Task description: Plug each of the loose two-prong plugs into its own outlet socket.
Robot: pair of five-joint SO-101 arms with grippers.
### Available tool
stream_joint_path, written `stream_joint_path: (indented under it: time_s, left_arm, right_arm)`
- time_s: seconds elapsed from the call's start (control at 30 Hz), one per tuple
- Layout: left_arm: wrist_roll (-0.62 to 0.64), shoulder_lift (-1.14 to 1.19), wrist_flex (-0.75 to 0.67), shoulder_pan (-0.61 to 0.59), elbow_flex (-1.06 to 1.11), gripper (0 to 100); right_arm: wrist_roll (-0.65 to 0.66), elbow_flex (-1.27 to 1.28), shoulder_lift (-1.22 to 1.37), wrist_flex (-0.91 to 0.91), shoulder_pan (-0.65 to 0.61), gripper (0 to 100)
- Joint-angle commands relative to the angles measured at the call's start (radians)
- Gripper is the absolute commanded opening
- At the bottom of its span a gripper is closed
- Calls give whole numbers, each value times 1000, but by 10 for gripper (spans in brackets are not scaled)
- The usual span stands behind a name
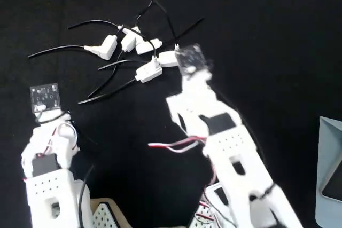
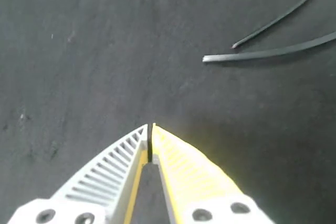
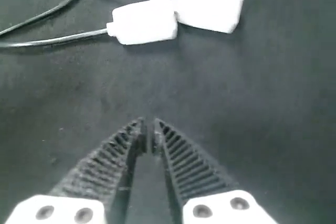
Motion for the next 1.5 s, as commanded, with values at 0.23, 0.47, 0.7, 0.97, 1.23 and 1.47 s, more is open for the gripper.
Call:
stream_joint_path:
  time_s: [0.23,0.47,0.7,0.97,1.23,1.47]
  left_arm:
    - [6,-442,163,130,111,30]
    - [6,-528,209,228,171,30]
    - [11,-528,212,305,211,30]
    - [12,-519,230,363,254,30]
    - [11,-526,381,360,254,30]
    - [12,-526,446,337,254,30]
  right_arm:
    - [-6,298,-390,8,25,12]
    - [-6,501,-651,9,25,12]
    - [-6,662,-923,52,25,12]
    - [-3,653,-1092,313,25,13]
    - [2,651,-1109,560,25,13]
    - [0,651,-1109,554,25,13]
